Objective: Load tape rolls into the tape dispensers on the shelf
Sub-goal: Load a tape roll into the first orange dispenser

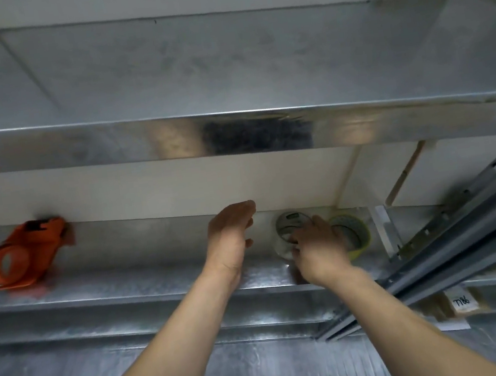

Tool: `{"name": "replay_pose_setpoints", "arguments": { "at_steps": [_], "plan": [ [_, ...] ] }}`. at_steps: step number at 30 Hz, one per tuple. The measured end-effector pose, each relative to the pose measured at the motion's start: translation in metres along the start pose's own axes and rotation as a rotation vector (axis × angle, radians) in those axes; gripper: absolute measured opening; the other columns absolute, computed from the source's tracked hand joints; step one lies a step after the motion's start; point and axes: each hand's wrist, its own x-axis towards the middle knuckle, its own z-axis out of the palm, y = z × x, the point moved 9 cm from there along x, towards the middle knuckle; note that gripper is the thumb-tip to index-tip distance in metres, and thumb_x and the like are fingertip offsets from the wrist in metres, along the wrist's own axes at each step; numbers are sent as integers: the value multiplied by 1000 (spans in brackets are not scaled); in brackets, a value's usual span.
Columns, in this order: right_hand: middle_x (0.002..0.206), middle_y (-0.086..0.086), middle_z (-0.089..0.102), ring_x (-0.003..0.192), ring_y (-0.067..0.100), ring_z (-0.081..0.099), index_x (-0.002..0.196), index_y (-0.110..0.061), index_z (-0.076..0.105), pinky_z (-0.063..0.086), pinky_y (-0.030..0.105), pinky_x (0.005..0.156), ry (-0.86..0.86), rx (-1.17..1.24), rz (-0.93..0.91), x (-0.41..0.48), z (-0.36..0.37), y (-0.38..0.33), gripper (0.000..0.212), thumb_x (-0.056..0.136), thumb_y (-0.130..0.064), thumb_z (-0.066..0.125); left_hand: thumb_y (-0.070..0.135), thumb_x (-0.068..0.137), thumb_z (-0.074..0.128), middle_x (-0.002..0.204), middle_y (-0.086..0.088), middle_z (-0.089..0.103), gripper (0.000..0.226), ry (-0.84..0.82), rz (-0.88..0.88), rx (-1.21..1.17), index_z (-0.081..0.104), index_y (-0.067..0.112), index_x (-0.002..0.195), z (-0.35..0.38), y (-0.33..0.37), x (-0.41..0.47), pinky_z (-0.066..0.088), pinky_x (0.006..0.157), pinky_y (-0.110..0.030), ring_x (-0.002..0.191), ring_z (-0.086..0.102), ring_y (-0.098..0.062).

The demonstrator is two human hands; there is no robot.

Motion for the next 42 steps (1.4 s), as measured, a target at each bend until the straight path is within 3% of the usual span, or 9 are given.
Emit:
{"name": "replay_pose_setpoints", "arguments": {
  "at_steps": [4,8,11,14,23,30,33,36,42],
  "plan": [
    [117,14,67,113,33,59,110,-10,67,46,36,88,68,483,74,6,-23,-14,23,95,-20,52,21,88,68,107,-1,69,6,40,-26,87,66,25,93,-9,-4,6,47,85,-37,104,63,-22],
    [78,3,66,78,24,59,84,-13,68,41,32,67,92,1199,213,-5,-43,-31,15,92,-10,56,16,87,67,99,-1,70,9,34,-13,130,65,24,90,-13,2,2,48,79,-34,95,64,-18],
    [80,16,65,77,23,56,86,-2,67,38,34,66,50,1404,222,-10,-49,-49,17,92,-12,55,1,83,63,80,5,72,26,-10,67,186,68,27,79,-13,18,-2,48,65,-22,72,65,-5],
    [96,21,72,85,25,63,101,3,67,43,36,71,50,1456,209,-13,-58,-63,33,97,-23,47,-6,81,61,73,9,72,32,8,109,197,70,25,79,-24,32,-7,46,57,-15,61,63,6],
    [92,9,77,91,26,68,89,-16,73,47,38,75,34,1555,178,-24,-68,-105,47,99,-50,42,-10,83,61,80,4,76,33,5,145,97,70,21,90,-70,43,-20,49,64,-25,75,68,-12],
    [72,6,70,70,24,66,77,-10,71,50,27,57,38,1574,42,-38,-76,-160,12,87,-11,65,-15,81,61,78,-4,75,28,-35,152,12,68,9,92,-114,51,-44,50,58,-16,68,68,-10],
    [59,-3,66,57,11,62,69,-12,68,47,21,52,18,1551,-67,-49,-76,-194,22,88,-2,63,14,83,71,82,-11,71,6,-1,160,-62,72,11,88,-147,56,-53,49,69,-26,74,64,-20],
    [53,-6,60,51,6,53,59,-15,66,41,21,54,9,1513,-153,-65,-71,-232,34,88,3,62,36,81,67,82,-13,68,24,60,138,-162,74,13,84,-188,60,-60,45,77,-37,79,61,-26],
    [67,2,70,66,16,61,64,-17,78,49,26,65,-4,1464,-314,-99,-66,-314,18,73,-4,69,16,97,55,75,-15,62,23,173,214,-215,68,5,82,-266,71,-86,47,61,-28,66,57,-21]
  ]
}}
